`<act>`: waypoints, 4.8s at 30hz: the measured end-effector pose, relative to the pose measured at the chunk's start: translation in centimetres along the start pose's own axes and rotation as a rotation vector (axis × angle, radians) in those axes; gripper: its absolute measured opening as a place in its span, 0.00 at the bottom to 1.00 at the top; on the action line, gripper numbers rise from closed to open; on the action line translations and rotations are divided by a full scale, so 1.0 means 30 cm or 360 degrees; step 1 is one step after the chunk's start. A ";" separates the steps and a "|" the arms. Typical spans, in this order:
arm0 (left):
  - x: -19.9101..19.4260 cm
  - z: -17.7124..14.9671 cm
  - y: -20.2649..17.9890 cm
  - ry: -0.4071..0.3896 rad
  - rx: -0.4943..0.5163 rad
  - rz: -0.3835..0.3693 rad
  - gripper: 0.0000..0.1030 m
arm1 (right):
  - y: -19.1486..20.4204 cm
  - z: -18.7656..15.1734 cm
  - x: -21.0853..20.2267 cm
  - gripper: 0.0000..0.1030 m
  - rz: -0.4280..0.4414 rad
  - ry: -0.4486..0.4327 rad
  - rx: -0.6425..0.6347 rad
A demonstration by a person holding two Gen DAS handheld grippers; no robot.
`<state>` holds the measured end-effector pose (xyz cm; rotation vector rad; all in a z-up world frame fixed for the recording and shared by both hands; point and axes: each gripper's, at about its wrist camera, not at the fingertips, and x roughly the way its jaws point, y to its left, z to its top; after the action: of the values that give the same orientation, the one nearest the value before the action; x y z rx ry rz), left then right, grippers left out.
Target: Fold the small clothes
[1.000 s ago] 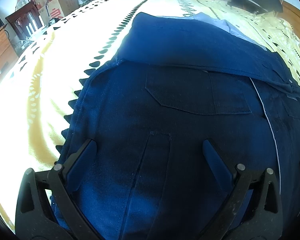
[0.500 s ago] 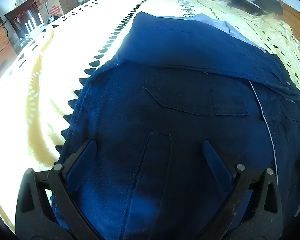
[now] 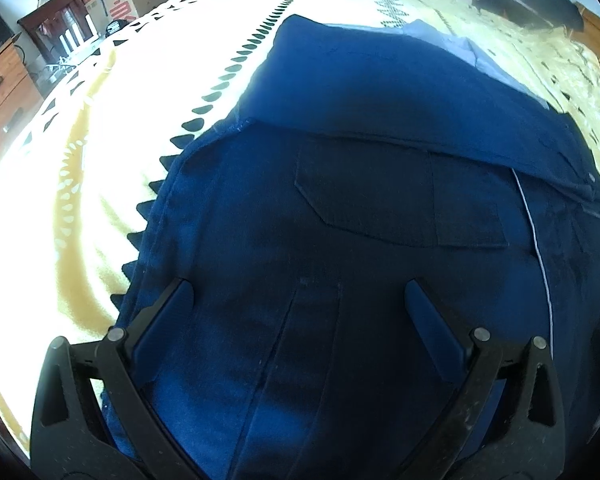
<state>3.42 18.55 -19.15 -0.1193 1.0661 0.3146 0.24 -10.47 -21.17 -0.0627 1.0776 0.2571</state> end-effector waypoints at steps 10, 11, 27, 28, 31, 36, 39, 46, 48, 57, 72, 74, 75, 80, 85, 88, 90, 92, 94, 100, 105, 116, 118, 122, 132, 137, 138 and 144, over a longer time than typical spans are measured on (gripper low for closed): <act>0.011 -0.001 0.018 -0.0055 -0.0013 -0.0025 1.00 | -0.005 -0.010 0.003 1.00 0.0008 -0.0051 0.0006; 0.013 0.000 0.018 -0.0058 -0.0008 -0.0023 1.00 | -0.008 -0.009 0.005 1.00 0.0010 -0.0053 0.0009; 0.011 -0.020 0.004 -0.0080 -0.0016 -0.0029 1.00 | -0.012 -0.039 -0.023 1.00 0.0024 -0.0144 0.0061; 0.009 -0.024 0.010 -0.0082 -0.0019 -0.0031 1.00 | -0.016 -0.040 -0.026 1.00 0.0032 -0.0155 0.0072; 0.008 -0.023 0.014 -0.0078 -0.0019 -0.0038 1.00 | -0.030 -0.037 -0.034 1.00 0.0063 -0.0172 0.0102; -0.019 0.000 0.030 -0.0040 -0.0015 -0.0078 1.00 | -0.024 -0.017 -0.024 1.00 0.0054 -0.0099 0.0057; -0.080 0.012 0.050 -0.0065 -0.0005 -0.0073 0.98 | -0.012 -0.006 -0.027 1.00 0.0044 -0.0024 -0.0019; -0.414 -0.039 0.179 -0.0334 0.0049 -0.0127 0.99 | -0.059 -0.052 -0.200 0.96 0.0151 0.0050 -0.0068; -0.487 -0.091 0.257 -0.0364 0.0052 -0.0151 0.99 | -0.096 -0.096 -0.288 0.96 0.0256 0.0049 -0.0048; -0.492 -0.395 0.405 -0.0030 0.0055 -0.0406 0.98 | -0.287 -0.411 -0.445 0.82 0.0350 0.0268 0.0055; -0.399 -0.495 0.404 0.0196 0.0061 -0.0552 0.80 | -0.308 -0.434 -0.321 0.78 0.0397 0.0356 0.0154; -0.408 -0.486 0.396 0.0182 0.0075 -0.0611 0.68 | -0.307 -0.437 -0.322 0.72 0.0412 0.0361 0.0170; -0.407 -0.488 0.390 0.0182 0.0110 -0.0637 0.63 | -0.308 -0.443 -0.323 0.70 0.0421 0.0364 0.0179; -0.371 -0.479 0.359 0.0235 0.0183 -0.0623 0.56 | -0.304 -0.453 -0.311 0.68 0.0448 0.0364 0.0203; -0.368 -0.478 0.356 0.0244 0.0190 -0.0640 0.48 | -0.266 -0.442 -0.302 0.68 0.0461 0.0362 0.0146; -0.356 -0.482 0.363 0.0261 0.0187 -0.0647 0.48 | -0.272 -0.449 -0.278 0.67 0.0444 0.0373 0.0170; -0.352 -0.478 0.361 0.0263 0.0168 -0.0665 0.39 | -0.270 -0.448 -0.281 0.63 0.0450 0.0363 0.0166; -0.357 -0.469 0.366 0.0264 0.0121 -0.0705 0.22 | -0.262 -0.449 -0.290 0.34 0.0509 0.0367 0.0165; -0.366 -0.453 0.372 0.0267 0.0023 -0.0795 0.09 | -0.271 -0.439 -0.323 0.28 0.0648 0.0309 0.0223; -0.480 -0.346 0.413 0.0104 -0.0193 -0.1079 0.08 | -0.349 -0.332 -0.500 0.11 0.1043 -0.0031 0.0456; -0.555 -0.117 0.444 -0.0103 -0.0339 -0.1240 0.09 | -0.405 -0.171 -0.562 0.11 0.1149 -0.0207 0.0544; -0.144 0.410 0.300 0.0026 -0.0366 -0.0982 0.15 | -0.536 0.456 -0.238 0.11 0.0945 -0.0210 0.0494; 0.001 0.429 0.253 0.0146 -0.0348 -0.0897 0.18 | -0.553 0.507 -0.065 0.12 0.0896 -0.0094 0.0469; 0.221 0.413 0.201 0.0341 -0.0304 -0.0800 0.21 | -0.555 0.535 0.192 0.21 0.0782 0.0114 0.0399; -0.057 0.394 0.429 -0.0129 -0.0298 -0.0896 0.67 | -0.669 0.503 0.093 0.51 0.0886 -0.0093 0.0511; -0.017 0.401 0.378 -0.0159 0.0005 -0.0816 0.65 | -0.673 0.453 0.061 0.51 0.0857 -0.0133 0.0554; 0.003 0.402 0.344 -0.0159 0.0085 -0.0819 0.65 | -0.660 0.440 0.059 0.51 0.0848 -0.0128 0.0545; 0.099 0.470 0.233 -0.0163 0.0367 -0.0716 0.62 | -0.596 0.384 0.095 0.50 0.0843 -0.0078 0.0528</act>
<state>14.43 29.25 -14.57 -0.1309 0.9373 -0.2064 15.70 -25.24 -19.55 0.5302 1.0618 0.5479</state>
